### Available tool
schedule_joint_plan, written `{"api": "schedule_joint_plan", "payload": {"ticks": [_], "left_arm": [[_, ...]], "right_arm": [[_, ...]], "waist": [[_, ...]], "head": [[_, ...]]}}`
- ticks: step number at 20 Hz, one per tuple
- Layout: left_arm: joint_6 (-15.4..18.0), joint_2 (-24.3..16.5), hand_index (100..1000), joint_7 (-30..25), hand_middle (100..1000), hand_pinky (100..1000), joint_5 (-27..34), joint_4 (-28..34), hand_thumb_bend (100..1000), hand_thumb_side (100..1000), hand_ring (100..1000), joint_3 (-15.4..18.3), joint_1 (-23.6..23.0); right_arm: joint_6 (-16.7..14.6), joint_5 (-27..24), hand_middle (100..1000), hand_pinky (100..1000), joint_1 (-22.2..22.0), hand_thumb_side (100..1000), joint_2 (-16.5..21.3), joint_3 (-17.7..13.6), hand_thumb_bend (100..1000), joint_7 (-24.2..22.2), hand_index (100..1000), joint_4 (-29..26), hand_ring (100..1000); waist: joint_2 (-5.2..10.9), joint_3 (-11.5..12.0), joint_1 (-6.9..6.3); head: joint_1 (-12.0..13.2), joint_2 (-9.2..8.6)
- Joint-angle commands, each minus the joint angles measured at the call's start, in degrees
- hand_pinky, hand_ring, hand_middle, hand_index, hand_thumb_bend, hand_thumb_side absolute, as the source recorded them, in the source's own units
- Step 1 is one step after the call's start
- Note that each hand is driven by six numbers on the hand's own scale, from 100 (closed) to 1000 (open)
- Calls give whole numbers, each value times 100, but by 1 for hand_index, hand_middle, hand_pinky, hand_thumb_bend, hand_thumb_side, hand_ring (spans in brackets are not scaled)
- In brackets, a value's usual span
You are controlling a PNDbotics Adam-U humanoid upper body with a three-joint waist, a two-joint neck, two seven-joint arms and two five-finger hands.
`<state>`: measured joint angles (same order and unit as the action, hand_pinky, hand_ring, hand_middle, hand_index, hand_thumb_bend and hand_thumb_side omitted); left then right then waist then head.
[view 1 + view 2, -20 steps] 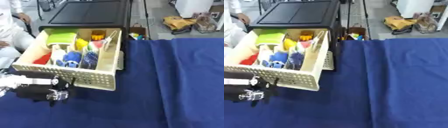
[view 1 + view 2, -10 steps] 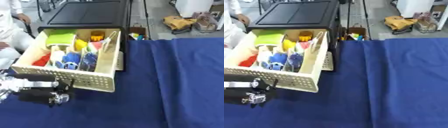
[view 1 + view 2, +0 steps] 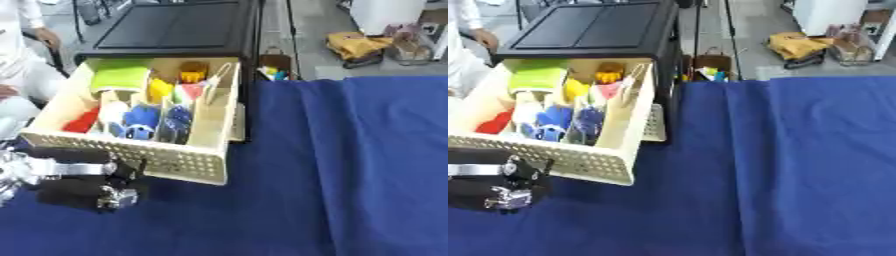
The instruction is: Pick up objects from table and place into drawer.
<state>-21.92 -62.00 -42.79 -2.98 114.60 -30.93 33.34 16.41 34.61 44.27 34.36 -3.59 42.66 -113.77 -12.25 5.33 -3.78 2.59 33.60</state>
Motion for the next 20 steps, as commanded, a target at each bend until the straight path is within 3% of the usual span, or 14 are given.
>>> {"api": "schedule_joint_plan", "payload": {"ticks": [1,7,20], "left_arm": [[50,-209,873,44,726,176,-87,-1,100,1000,479,173,75],[137,-221,917,156,773,174,-128,-1,100,1000,482,246,82],[32,-97,962,275,765,169,22,-1,100,1000,485,248,260]], "right_arm": [[58,-50,630,800,50,1000,59,-67,100,69,754,-82,825],[62,-55,629,801,46,1000,47,-75,100,75,754,-82,826],[87,-62,628,805,21,1000,24,-103,100,119,753,-82,828]], "waist": [[75,-8,5],[78,-9,0],[64,-41,-24]], "head": [[9,-72],[32,-80],[76,-101]]}}
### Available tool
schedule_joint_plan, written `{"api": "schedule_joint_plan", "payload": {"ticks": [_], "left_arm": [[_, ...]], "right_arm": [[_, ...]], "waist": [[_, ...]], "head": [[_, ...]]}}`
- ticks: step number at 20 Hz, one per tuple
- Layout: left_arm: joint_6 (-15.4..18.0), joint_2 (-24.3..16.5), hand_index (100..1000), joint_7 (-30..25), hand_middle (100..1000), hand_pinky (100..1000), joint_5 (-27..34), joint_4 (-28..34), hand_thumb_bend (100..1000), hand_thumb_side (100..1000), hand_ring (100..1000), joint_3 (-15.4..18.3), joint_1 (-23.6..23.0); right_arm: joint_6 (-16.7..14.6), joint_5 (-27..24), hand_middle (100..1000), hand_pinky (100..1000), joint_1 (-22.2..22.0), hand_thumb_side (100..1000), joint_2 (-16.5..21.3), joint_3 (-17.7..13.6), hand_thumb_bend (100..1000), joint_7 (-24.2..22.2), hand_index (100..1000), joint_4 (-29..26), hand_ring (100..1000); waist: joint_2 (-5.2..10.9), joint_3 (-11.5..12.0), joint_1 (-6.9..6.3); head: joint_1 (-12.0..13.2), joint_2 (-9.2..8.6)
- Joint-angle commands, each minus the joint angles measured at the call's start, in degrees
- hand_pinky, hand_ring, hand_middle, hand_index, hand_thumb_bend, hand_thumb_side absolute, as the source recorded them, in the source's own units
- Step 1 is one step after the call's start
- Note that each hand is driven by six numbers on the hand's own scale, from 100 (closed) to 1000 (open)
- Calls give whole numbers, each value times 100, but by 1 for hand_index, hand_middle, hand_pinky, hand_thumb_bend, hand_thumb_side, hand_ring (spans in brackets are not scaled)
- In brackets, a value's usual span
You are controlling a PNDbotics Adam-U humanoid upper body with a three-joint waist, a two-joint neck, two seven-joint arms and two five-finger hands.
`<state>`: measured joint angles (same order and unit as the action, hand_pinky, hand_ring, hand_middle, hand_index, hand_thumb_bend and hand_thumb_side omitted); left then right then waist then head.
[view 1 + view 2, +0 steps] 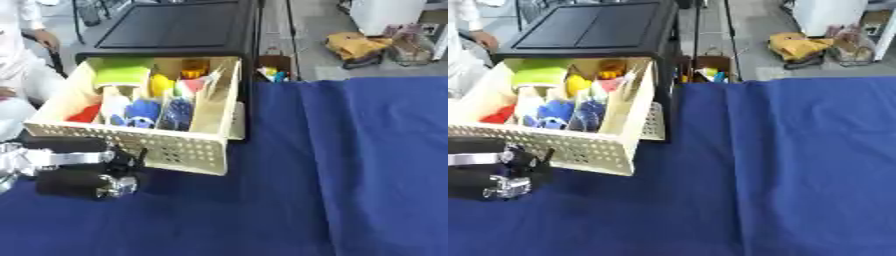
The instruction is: Pick up objects from table and place into drawer.
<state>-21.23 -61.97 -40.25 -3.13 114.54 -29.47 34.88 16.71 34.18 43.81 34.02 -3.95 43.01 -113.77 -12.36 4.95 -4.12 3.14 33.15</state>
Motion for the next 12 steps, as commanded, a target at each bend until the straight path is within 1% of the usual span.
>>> {"api": "schedule_joint_plan", "payload": {"ticks": [1,9,12], "left_arm": [[-50,-93,967,34,764,168,42,5,100,1000,485,110,114],[-188,-47,972,151,762,164,85,5,100,1000,486,152,146],[-181,-30,981,193,764,163,108,5,100,1000,486,165,175]], "right_arm": [[56,-19,628,805,66,1000,58,-68,100,87,752,-82,828],[60,-38,627,806,65,1000,52,-67,100,79,751,-82,828],[65,-45,626,806,63,1000,47,-72,100,81,751,-82,829]], "waist": [[74,0,8],[55,-30,4],[51,-36,5]], "head": [[21,-62],[34,-94],[39,-89]]}}
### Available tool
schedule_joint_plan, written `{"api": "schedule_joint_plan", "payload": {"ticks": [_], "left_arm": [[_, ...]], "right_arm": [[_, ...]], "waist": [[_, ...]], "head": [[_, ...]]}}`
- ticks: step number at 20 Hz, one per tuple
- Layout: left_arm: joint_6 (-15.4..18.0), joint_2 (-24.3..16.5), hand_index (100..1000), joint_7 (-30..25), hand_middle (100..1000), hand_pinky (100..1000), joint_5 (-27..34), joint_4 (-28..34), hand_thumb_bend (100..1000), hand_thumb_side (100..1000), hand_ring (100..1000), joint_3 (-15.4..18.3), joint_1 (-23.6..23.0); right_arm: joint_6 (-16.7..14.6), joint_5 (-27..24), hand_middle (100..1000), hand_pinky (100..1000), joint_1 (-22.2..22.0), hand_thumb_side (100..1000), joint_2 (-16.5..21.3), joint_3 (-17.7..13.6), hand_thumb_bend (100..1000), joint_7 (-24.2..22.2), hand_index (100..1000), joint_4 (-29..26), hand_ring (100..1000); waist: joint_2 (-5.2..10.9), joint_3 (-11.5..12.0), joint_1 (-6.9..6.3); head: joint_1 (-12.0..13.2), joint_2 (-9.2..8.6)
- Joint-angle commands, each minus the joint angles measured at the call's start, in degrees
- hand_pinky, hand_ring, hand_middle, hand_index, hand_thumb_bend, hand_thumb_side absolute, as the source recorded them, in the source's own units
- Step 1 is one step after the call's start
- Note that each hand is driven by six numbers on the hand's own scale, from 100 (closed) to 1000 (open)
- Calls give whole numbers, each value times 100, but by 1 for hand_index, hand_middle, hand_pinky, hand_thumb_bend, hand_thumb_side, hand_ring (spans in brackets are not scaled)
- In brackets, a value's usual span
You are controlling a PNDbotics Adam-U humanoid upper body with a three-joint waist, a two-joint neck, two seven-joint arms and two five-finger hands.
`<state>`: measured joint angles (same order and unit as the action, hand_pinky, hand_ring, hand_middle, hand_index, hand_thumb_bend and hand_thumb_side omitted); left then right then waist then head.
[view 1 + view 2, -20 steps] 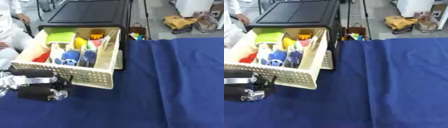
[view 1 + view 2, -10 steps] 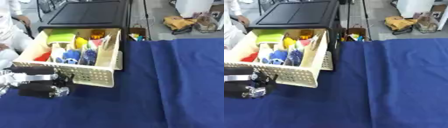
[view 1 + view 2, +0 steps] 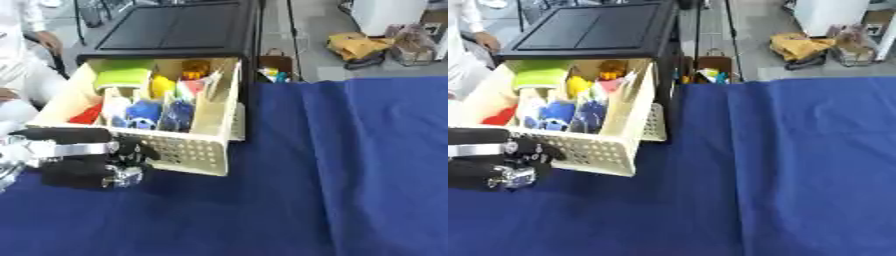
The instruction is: Pick up objects from table and place into drawer.
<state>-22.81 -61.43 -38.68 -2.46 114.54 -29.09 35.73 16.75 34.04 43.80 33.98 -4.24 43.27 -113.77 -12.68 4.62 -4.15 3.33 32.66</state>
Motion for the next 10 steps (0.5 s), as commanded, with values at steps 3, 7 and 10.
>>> {"api": "schedule_joint_plan", "payload": {"ticks": [3,7,10], "left_arm": [[-21,-82,989,59,768,163,37,5,100,1000,487,133,94],[-75,-70,983,103,775,162,15,5,100,1000,487,139,95],[-135,-69,974,163,778,161,-7,5,100,1000,487,166,82]], "right_arm": [[62,-41,626,807,65,1000,43,-44,100,56,750,-82,829],[64,-58,626,807,65,1000,37,-49,100,63,750,-82,829],[68,-68,625,807,61,1000,41,-56,100,69,749,-82,829]], "waist": [[80,-5,8],[75,-23,12],[66,-38,13]], "head": [[20,-46],[34,-63],[44,-73]]}}
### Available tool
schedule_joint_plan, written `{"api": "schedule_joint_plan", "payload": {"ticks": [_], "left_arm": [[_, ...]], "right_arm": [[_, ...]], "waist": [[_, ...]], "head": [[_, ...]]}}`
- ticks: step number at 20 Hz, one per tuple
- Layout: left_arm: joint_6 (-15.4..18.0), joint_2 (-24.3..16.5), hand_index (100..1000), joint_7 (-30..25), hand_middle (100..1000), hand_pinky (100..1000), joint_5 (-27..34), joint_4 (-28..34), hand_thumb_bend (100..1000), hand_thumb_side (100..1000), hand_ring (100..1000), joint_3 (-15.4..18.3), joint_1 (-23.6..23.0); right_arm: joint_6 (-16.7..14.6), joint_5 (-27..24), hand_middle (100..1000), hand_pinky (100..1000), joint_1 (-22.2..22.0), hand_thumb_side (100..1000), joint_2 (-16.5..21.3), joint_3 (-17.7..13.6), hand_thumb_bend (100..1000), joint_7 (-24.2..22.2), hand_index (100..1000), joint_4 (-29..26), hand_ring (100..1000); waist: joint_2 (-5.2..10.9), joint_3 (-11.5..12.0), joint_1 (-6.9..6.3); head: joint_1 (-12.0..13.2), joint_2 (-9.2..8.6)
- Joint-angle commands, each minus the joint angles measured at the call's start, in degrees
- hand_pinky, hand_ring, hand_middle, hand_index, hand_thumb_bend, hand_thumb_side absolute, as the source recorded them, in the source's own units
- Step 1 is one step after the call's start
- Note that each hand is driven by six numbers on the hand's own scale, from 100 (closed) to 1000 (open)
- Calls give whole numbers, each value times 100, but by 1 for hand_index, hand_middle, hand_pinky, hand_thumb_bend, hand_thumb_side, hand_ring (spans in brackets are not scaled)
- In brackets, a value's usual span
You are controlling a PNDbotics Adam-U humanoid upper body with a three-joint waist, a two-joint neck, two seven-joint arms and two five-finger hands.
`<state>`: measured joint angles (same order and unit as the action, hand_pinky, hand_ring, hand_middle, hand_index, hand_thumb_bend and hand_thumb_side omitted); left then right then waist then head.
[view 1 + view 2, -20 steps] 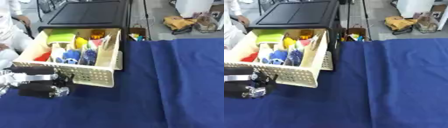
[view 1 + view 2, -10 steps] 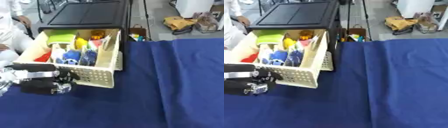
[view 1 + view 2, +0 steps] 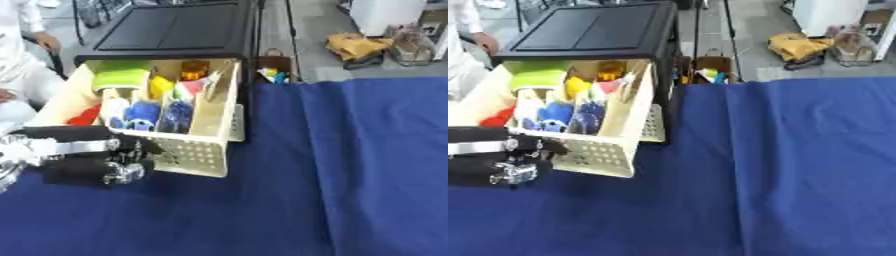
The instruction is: Pick up objects from table and place into drawer.
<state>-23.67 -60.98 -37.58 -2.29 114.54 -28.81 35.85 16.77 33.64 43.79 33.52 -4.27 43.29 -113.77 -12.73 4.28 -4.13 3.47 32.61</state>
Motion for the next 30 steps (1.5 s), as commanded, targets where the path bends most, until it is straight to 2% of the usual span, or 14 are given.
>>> {"api": "schedule_joint_plan", "payload": {"ticks": [1,19,30], "left_arm": [[-54,-111,973,73,779,162,-27,5,100,1000,488,146,71],[-142,-89,963,281,787,160,-219,5,100,1000,487,228,67],[-159,-13,987,318,784,157,-118,5,100,1000,487,206,137]], "right_arm": [[68,-31,625,808,59,1000,86,-55,100,67,749,-82,829],[85,-82,621,810,43,1000,75,-71,100,71,748,-82,831],[111,-117,619,813,34,1000,69,-85,100,80,748,-82,833]], "waist": [[69,-8,10],[27,-59,3],[-13,-92,-2]], "head": [[31,-70],[65,-112],[92,-135]]}}
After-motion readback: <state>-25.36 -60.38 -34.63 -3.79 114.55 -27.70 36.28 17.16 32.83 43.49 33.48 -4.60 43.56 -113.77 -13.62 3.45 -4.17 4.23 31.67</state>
